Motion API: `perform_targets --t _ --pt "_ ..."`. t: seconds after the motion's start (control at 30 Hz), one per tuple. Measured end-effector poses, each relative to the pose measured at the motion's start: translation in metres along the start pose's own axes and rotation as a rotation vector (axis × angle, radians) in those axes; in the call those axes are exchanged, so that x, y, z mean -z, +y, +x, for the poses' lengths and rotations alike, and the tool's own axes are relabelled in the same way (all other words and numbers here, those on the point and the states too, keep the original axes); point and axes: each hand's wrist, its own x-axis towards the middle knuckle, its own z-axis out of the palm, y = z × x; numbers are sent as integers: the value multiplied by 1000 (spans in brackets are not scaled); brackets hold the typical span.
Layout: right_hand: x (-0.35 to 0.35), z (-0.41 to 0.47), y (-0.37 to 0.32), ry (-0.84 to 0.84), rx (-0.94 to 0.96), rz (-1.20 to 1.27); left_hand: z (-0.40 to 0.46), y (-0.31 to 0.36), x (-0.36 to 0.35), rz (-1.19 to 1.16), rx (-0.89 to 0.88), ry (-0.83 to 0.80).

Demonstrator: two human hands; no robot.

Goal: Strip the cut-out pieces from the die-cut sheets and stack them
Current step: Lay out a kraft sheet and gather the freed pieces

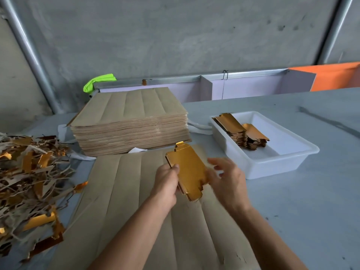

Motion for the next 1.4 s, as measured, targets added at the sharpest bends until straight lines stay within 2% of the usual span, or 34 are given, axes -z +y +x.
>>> perform_targets --t 0.07,0.13,0.33,0.53,0.7,0.9,1.07,1.13,1.27,1.4 --pt "10 18 3 -36 -236 143 4 6 -11 7 -9 -41" --pt "14 29 7 -138 -365 312 10 11 -23 7 -14 -80" --pt "23 53 28 -72 -472 519 30 20 -62 -41 -23 -159" --pt "50 86 46 146 -520 674 46 35 -112 -46 -48 -219" --pt "77 122 73 277 -532 553 60 36 -161 103 -161 -159" --pt "87 157 104 362 -490 377 79 32 -210 154 -273 -80" --pt "78 169 126 423 -482 333 83 18 -239 305 -381 -116" --pt "74 168 134 415 -492 309 83 15 -244 353 -407 -108" --pt "73 169 141 355 -489 277 91 7 -248 305 -393 -121" --pt "81 181 146 342 -527 351 98 10 -251 250 -338 -129"
